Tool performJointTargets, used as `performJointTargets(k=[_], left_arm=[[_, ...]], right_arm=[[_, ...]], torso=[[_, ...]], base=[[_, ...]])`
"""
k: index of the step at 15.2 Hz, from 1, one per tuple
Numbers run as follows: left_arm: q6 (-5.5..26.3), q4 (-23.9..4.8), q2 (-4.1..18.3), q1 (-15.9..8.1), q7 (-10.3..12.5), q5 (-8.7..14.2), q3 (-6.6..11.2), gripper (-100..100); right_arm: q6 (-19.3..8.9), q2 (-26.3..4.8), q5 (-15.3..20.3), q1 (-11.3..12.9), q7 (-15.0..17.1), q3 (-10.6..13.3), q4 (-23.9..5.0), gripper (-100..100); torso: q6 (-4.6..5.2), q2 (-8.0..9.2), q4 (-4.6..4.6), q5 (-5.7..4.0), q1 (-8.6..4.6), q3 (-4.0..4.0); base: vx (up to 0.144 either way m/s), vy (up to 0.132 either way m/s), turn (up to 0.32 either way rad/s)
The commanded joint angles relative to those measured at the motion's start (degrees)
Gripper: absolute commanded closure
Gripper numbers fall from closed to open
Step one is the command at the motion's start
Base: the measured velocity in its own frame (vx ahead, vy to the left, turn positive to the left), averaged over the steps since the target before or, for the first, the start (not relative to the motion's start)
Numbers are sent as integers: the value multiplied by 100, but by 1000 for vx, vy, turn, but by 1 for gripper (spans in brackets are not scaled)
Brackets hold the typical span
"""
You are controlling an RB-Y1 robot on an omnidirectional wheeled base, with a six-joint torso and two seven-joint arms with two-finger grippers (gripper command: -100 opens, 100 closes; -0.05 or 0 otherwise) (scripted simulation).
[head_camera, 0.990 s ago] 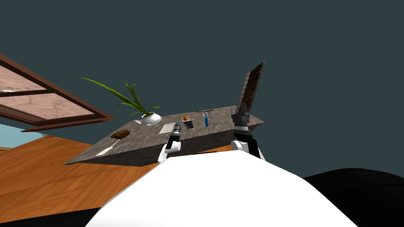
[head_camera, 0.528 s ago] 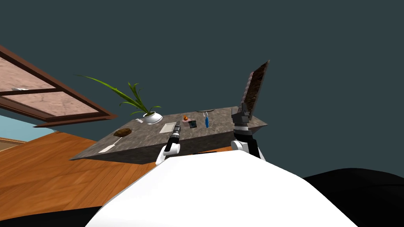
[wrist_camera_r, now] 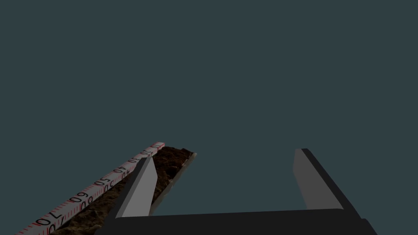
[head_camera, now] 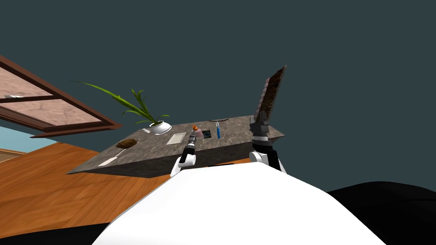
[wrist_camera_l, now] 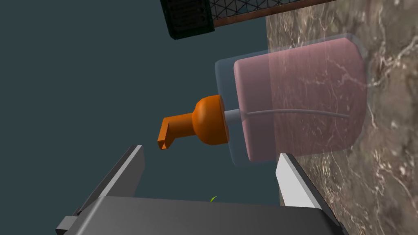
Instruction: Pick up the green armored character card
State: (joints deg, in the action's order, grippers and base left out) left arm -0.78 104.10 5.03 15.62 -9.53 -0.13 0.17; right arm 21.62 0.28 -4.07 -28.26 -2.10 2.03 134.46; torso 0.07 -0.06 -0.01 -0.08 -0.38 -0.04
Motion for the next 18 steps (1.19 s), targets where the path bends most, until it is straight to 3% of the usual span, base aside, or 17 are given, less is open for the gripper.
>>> performJointTargets(k=[1,7,8,9,13,14,15,18], left_arm=[[40,-131,-20,-176,1,-4,82,-100],[133,-435,-68,-587,2,-12,275,-100],[108,-360,-68,-486,-3,-14,231,-100],[67,-218,-34,-293,1,-6,137,100],[0,0,0,0,0,0,0,100],[36,-68,5,-102,9,7,55,100],[44,-20,145,-77,-8,-7,38,-100],[57,-18,131,-85,-24,-22,33,-100]], right_arm=[[0,0,0,0,0,0,0,0],[0,-1,0,0,0,-1,0,0],[0,-1,0,0,0,-1,0,0],[0,-1,0,0,0,-1,0,0],[0,0,0,0,0,-1,0,0],[0,0,0,0,0,-1,0,0],[0,-1,0,0,0,-1,0,0],[0,1,0,0,0,1,0,0]], torso=[[0,0,0,0,0,0],[0,6,2,9,39,4],[0,6,2,9,39,3],[-1,6,1,9,36,3],[-2,1,0,5,19,1],[-2,1,0,5,18,1],[-1,1,0,5,21,1],[1,-3,0,-6,-40,-1]], base=[[-5,-9,-47],[-11,22,-45],[-5,12,-13],[6,-6,62],[13,-25,59],[8,-15,23],[4,-83,-11],[22,-184,3]])
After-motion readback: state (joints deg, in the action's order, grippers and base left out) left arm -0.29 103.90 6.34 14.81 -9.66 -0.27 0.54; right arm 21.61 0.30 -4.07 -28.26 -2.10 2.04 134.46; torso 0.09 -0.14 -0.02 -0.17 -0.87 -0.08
